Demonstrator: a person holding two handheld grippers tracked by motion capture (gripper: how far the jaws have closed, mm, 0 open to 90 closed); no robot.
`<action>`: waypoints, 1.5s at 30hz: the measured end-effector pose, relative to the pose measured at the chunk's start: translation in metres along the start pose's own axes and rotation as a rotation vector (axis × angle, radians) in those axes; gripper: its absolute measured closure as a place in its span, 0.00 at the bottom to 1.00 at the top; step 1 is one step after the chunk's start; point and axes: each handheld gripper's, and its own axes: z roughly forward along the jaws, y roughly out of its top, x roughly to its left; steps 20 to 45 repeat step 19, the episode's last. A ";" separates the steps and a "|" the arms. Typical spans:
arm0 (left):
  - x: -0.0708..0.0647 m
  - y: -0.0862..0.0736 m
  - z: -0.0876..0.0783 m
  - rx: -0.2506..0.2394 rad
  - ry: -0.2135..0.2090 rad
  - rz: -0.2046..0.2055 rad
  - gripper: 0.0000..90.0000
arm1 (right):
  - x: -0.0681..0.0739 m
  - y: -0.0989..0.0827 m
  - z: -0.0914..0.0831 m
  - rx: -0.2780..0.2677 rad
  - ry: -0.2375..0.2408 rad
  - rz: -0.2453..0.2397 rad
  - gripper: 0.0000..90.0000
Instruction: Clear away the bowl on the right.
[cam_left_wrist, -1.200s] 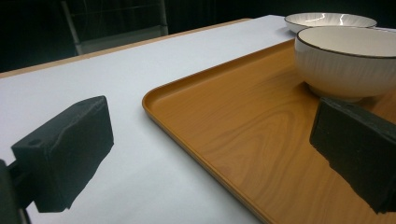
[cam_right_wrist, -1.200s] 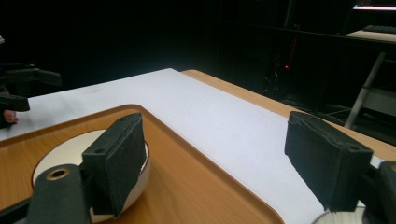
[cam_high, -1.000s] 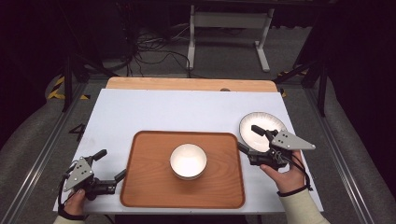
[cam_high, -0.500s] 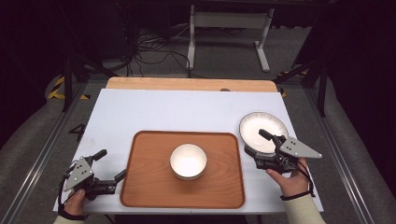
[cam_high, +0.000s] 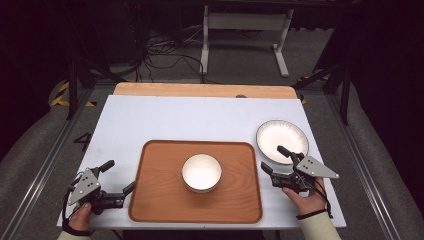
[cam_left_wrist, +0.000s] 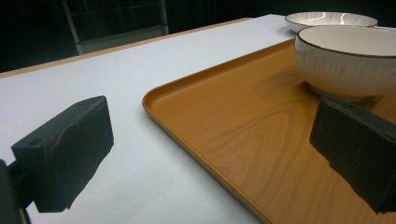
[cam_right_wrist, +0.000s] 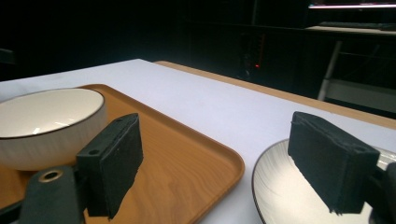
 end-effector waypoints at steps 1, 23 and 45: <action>0.000 0.000 0.000 0.000 0.000 0.000 0.00 | 0.000 0.000 0.000 0.000 0.000 0.000 0.20; -0.001 0.000 0.000 -0.006 0.002 0.005 0.00 | -0.001 -0.022 0.003 0.050 -0.002 0.009 0.15; -0.001 0.000 0.000 -0.006 0.002 0.005 0.00 | -0.001 -0.022 0.003 0.050 -0.002 0.009 0.15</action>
